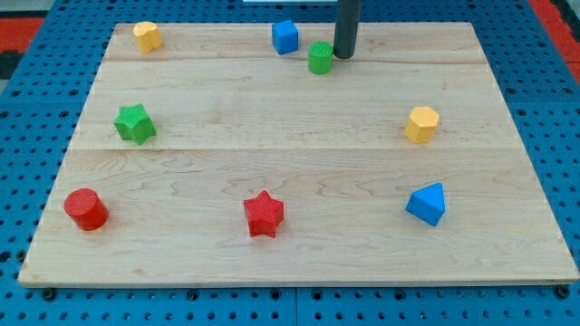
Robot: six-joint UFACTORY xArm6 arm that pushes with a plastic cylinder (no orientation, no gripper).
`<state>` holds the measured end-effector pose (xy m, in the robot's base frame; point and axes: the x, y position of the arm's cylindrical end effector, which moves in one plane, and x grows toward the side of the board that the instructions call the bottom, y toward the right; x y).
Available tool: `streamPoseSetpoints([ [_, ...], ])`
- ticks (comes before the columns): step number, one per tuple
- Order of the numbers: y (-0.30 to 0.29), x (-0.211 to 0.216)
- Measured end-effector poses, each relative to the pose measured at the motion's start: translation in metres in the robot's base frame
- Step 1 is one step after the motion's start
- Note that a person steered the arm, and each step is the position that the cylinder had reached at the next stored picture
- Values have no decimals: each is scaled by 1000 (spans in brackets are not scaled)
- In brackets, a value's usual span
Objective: Slide green circle near to the yellow heart
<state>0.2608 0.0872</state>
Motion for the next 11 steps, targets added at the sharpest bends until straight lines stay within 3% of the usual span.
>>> streamPoseSetpoints([
  [2, 48, 0],
  [3, 6, 4],
  [5, -205, 13],
  [7, -112, 23],
  [8, -124, 52],
  [11, -302, 35],
])
